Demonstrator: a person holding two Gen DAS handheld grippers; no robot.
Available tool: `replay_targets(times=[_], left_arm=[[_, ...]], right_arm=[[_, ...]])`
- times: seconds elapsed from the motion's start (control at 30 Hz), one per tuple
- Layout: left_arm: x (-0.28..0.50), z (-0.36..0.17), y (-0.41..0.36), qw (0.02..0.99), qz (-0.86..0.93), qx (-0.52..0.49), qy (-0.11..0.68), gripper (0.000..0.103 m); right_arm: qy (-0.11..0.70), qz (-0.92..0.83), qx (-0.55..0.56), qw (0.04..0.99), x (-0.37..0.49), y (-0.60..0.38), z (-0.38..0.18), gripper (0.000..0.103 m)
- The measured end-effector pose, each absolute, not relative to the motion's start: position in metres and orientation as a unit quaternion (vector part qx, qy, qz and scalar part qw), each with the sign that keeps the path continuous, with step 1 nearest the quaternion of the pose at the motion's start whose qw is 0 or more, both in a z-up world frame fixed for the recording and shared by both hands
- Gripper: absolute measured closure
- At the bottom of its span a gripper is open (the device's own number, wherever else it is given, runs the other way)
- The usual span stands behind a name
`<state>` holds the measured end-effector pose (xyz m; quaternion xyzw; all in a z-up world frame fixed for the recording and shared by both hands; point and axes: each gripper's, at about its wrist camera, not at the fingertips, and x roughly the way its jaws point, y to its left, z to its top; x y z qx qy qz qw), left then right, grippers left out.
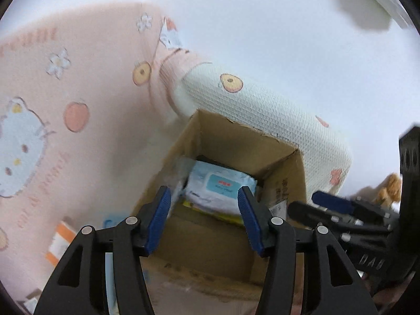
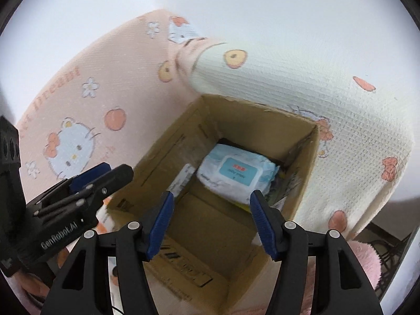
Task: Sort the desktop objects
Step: 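Drop the baby wipes pack into the cardboard box by opening the right gripper, then move the open right gripper back to the pile toward the orange-and-white tissue pack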
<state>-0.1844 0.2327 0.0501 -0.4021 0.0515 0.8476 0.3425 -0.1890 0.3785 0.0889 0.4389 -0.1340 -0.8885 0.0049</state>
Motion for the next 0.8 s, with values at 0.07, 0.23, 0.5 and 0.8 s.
replay_targets(times=[0.07, 0.23, 0.5, 0.8], left_arm=[[-0.173, 0.052, 0.220, 0.336, 0.858, -0.381, 0.073, 0.045], [-0.151, 0.046, 0.191, 0.301, 0.871, -0.364, 0.136, 0.044], [-0.128, 0.032, 0.128, 0.214, 0.891, -0.383, 0.117, 0.044], [-0.100, 0.022, 0.039, 0.105, 0.905, -0.405, 0.079, 0.044]], right_arm=[[-0.131, -0.891, 0.435, 0.014, -0.182, 0.369, 0.089, 0.044], [-0.133, -0.891, 0.429, 0.059, -0.169, 0.344, 0.084, 0.044], [-0.125, -0.892, 0.414, 0.132, -0.138, 0.305, 0.077, 0.044], [-0.098, -0.876, 0.420, 0.219, -0.110, 0.259, 0.065, 0.043]])
